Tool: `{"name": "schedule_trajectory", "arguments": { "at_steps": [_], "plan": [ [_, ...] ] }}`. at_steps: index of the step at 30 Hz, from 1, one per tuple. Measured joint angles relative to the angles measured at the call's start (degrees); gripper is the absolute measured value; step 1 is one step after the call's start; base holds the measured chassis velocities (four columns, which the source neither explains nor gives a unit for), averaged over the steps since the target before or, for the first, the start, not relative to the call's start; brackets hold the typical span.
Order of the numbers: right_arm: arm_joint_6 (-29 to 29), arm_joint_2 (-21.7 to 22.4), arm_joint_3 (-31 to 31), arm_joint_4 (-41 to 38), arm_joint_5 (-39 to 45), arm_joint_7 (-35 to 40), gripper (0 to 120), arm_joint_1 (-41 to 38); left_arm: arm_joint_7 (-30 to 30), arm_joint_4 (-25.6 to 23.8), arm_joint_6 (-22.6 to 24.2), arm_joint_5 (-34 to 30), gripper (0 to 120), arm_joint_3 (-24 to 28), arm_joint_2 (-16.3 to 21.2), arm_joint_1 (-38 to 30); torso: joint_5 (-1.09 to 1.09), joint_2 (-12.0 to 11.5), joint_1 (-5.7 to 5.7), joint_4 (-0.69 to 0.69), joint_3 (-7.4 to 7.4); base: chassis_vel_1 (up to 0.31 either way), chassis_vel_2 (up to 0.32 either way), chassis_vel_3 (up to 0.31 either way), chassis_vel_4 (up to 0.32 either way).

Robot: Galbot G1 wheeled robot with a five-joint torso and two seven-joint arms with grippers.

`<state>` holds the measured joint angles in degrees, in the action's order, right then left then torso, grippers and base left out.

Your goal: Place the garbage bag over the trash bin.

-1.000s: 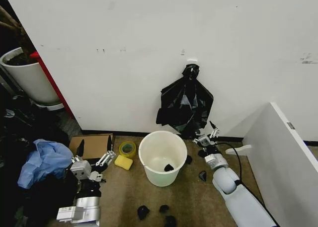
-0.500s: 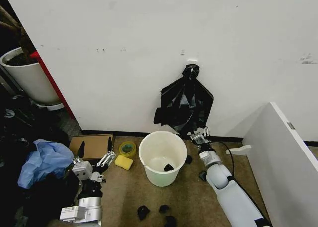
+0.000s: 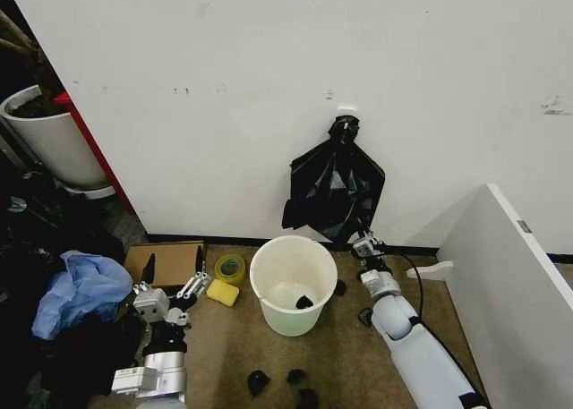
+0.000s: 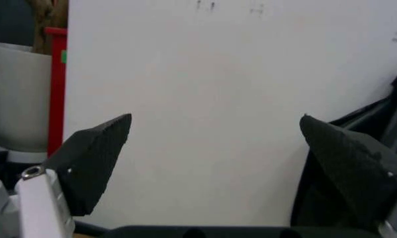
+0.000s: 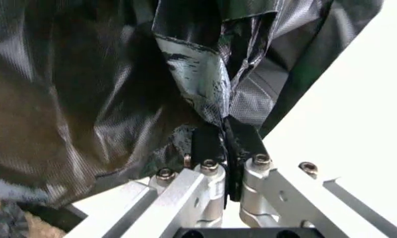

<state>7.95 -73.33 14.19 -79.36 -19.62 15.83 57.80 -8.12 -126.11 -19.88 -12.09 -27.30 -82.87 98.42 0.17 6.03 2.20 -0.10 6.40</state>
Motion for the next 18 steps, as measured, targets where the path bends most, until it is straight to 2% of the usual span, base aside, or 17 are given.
{"name": "schedule_trajectory", "arguments": {
  "at_steps": [3,4,8,10,11,13,15,18],
  "plan": [
    [2.81,1.71,-0.29,-5.47,9.37,-2.17,0,2.65,2.79,-0.11,-0.78,-2.71,100,0.13,2.85,-1.0,-0.03,0.0,0.0,-0.01,0.0,0.0,0.0,0.0,0.0],
    [2.81,1.71,-0.29,-5.47,9.37,-2.17,0,2.65,2.79,-0.11,-0.78,-2.71,100,0.13,2.85,-1.0,-0.03,0.0,0.0,-0.01,0.0,0.0,0.0,0.0,0.0],
    [7.19,3.32,-0.38,-10.91,21.22,-6.41,0,5.6,6.1,1.75,-1.59,-5.04,100,1.23,8.79,-4.17,-0.03,0.0,-0.01,0.01,0.0,0.0,0.0,0.0,0.0],
    [8.34,4.45,-0.37,-14.07,29.05,-9.62,0,7.6,8.71,5.77,-1.95,-5.54,100,2.29,14.34,-9.49,-0.03,0.0,-0.01,-0.02,0.0,0.0,0.0,0.0,0.0],
    [8.51,4.64,-0.37,-14.53,30.42,-10.36,0,7.9,9.35,7.09,-2.13,-5.56,100,2.72,15.76,-10.87,-0.04,0.0,-0.01,-0.02,0.0,0.0,0.0,0.0,0.0],
    [8.68,4.79,-0.38,-14.88,31.7,-11.07,0,8.14,9.79,8.0,-2.23,-5.57,100,3.01,16.7,-11.78,-0.04,0.01,-0.01,-0.03,0.0,0.0,0.0,0.0,0.0],
    [9.9,5.01,-0.54,-15.37,35.69,-14.41,0,8.43,12.25,13.3,-3.41,-4.97,100,4.97,20.83,-16.99,-0.03,0.0,-0.01,-0.01,0.0,0.0,0.0,0.0,0.0],
    [11.0,4.79,-0.54,-15.37,37.39,-16.38,0,8.44,14.14,17.16,-4.42,-3.68,100,6.17,22.44,-20.53,-0.03,0.0,-0.01,0.0,0.0,0.0,0.0,0.0,0.0]
  ]
}}
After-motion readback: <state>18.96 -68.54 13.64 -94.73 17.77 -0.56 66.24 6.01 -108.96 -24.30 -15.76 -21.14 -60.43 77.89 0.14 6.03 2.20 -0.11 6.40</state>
